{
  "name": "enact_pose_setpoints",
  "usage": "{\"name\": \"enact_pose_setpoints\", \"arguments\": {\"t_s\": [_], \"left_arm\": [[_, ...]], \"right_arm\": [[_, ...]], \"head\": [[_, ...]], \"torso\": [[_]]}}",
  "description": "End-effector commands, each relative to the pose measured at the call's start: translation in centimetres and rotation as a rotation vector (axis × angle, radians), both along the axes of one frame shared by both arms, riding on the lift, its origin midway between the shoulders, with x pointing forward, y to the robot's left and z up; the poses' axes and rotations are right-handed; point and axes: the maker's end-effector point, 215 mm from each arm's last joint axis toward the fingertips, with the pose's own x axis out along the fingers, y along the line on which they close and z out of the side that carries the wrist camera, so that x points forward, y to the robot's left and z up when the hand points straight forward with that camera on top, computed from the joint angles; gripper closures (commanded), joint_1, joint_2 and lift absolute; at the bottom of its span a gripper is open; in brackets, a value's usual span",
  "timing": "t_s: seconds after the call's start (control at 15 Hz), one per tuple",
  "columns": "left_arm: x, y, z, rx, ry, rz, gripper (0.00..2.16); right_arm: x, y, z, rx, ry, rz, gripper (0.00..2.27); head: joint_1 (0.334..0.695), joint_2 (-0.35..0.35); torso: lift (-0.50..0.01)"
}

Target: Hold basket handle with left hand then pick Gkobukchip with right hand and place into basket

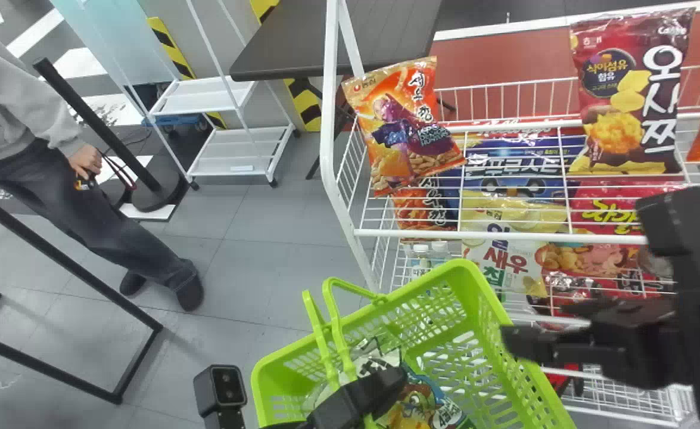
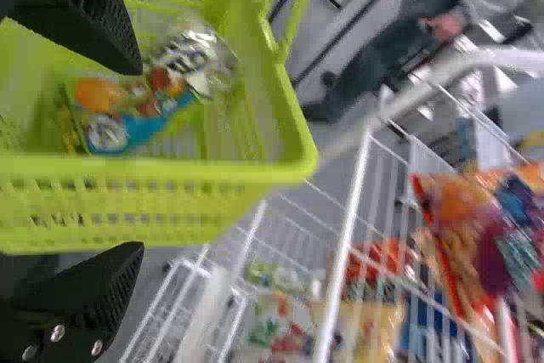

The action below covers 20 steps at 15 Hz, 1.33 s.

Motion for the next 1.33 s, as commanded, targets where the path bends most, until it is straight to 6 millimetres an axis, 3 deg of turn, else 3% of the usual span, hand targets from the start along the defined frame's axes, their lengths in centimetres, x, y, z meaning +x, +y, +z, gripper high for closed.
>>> {"name": "enact_pose_setpoints", "arguments": {"t_s": [0.0, 0.13, 0.27, 0.47, 0.87, 1.27], "left_arm": [[0.0, 0.0, -0.1, 0.000, 0.003, 0.000, 2.15], [0.0, 0.0, -0.2, -0.001, 0.006, 0.002, 2.15], [-0.1, 0.0, -0.2, -0.004, 0.006, 0.002, 2.15], [-0.1, 0.1, -0.4, -0.006, 0.010, 0.004, 2.15], [-0.1, -0.2, -0.6, -0.006, 0.016, 0.001, 2.15], [0.0, -0.6, -1.0, -0.013, 0.026, -0.004, 2.15]], "right_arm": [[3.8, -3.0, 1.4, -0.006, -0.156, -0.110, 0.08], [7.4, -6.0, 1.8, -0.057, -0.290, -0.210, 0.08], [9.7, -8.7, 1.5, -0.098, -0.404, -0.299, 0.08], [11.1, -11.9, 1.2, -0.148, -0.567, -0.402, 0.08], [8.3, -16.4, 0.6, -0.098, -0.725, -0.512, 0.08], [5.0, -18.3, 0.0, -0.039, -0.769, -0.571, 0.07]], "head": [[0.695, 0.313], [0.695, 0.231], [0.695, 0.176], [0.695, 0.088], [0.695, -0.003], [0.695, -0.060]], "torso": [[0.000], [0.000], [0.000], [0.000], [0.000], [0.000]]}}
